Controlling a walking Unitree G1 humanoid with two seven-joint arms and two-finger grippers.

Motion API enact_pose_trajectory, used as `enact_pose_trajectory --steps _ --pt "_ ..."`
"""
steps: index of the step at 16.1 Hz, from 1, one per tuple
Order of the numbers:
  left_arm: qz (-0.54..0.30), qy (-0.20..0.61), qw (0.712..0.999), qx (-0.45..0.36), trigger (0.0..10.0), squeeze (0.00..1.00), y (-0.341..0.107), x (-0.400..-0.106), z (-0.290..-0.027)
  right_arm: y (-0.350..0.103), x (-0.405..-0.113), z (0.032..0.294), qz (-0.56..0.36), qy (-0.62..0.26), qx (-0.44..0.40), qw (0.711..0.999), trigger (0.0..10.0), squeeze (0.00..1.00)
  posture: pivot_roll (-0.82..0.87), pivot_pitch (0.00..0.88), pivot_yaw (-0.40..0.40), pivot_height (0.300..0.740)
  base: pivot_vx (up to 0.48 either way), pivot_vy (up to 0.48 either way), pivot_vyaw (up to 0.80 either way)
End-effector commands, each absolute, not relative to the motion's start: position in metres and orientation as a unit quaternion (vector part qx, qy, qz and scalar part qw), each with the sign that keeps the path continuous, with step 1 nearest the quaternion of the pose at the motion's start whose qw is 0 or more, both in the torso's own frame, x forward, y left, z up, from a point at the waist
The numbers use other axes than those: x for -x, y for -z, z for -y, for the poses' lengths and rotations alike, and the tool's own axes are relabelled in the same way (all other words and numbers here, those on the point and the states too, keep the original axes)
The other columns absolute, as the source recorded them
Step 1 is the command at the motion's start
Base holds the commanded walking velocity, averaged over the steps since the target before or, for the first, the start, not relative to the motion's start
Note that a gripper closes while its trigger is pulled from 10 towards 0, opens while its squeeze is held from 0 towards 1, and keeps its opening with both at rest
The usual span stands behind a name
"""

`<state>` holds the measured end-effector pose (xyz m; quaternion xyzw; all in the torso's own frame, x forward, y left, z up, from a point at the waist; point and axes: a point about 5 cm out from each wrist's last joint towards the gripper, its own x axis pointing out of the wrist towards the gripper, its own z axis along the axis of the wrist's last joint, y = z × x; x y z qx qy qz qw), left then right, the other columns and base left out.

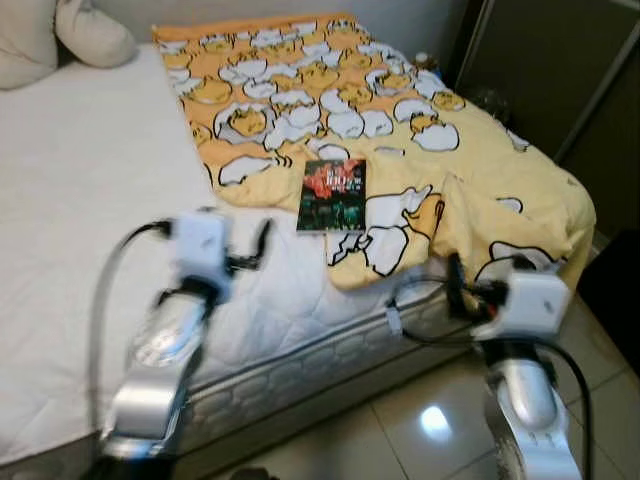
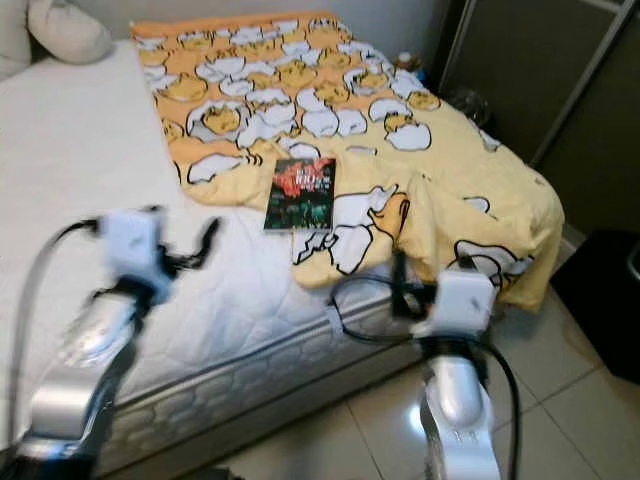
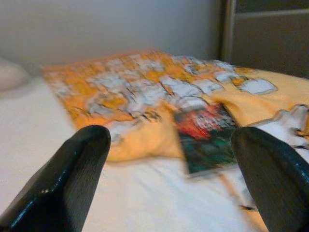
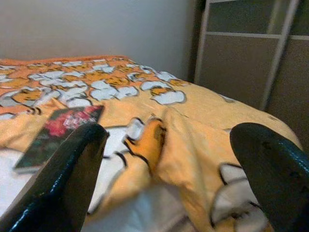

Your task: Clean up the room

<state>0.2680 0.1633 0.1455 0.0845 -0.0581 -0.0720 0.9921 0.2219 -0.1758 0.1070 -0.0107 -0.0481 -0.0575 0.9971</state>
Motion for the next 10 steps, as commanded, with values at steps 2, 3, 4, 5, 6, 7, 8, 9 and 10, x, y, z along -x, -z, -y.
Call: enact_pose_trajectory --steps 2,3,4,5,6,7,8,9,10 --pt "0.085 0.058 0.987 -0.122 10.0 0.00 -0.145 -0.263 -0.171 -0.110 -0.217 0.177 0.068 0.053 0.005 0.996 10.0 0.00 -0.04 0.000 0.000 0.719 0.000 0.000 0.00" --pt "0.076 0.053 0.988 -0.124 10.0 0.00 -0.138 -0.260 -0.174 -0.104 -0.214 0.178 0.063 0.054 0.006 0.997 10.0 0.00 -0.03 0.000 -0.002 0.719 0.000 0.000 0.00" --pt "0.074 0.060 0.989 -0.115 10.0 0.00 -0.138 -0.260 -0.171 -0.102 -0.214 0.180 0.061 0.058 0.006 0.996 10.0 0.00 -0.03 0.000 -0.002 0.719 0.000 0.000 0.00" --pt "0.067 0.076 0.990 -0.098 10.0 0.00 -0.139 -0.262 -0.162 -0.101 -0.214 0.180 0.060 0.063 0.005 0.996 10.0 0.00 -0.04 0.000 0.007 0.719 0.000 0.000 0.00" --pt "0.064 0.084 0.991 -0.078 10.0 0.00 -0.141 -0.264 -0.158 -0.102 -0.216 0.179 0.061 0.066 0.007 0.996 10.0 0.00 -0.04 0.000 0.011 0.719 0.000 0.000 0.00" --pt "0.065 0.084 0.992 -0.065 10.0 0.00 -0.143 -0.265 -0.157 -0.103 -0.217 0.179 0.062 0.067 0.008 0.996 10.0 0.00 -0.04 0.000 0.011 0.719 0.270 0.000 0.00" --pt "0.074 0.084 0.992 -0.052 10.0 0.00 -0.146 -0.267 -0.154 -0.104 -0.218 0.180 0.064 0.069 0.010 0.995 10.0 0.00 -0.05 0.000 0.014 0.719 0.472 0.000 0.00" --pt "0.079 0.081 0.993 -0.044 10.0 0.00 -0.148 -0.269 -0.152 -0.105 -0.219 0.181 0.065 0.070 0.011 0.995 10.0 0.00 -0.05 0.000 0.014 0.719 0.465 0.000 0.00" --pt "0.078 0.078 0.993 -0.038 10.0 0.00 -0.148 -0.270 -0.151 -0.105 -0.221 0.183 0.066 0.071 0.011 0.995 10.0 0.00 -0.05 0.000 0.018 0.719 0.461 0.000 0.00"
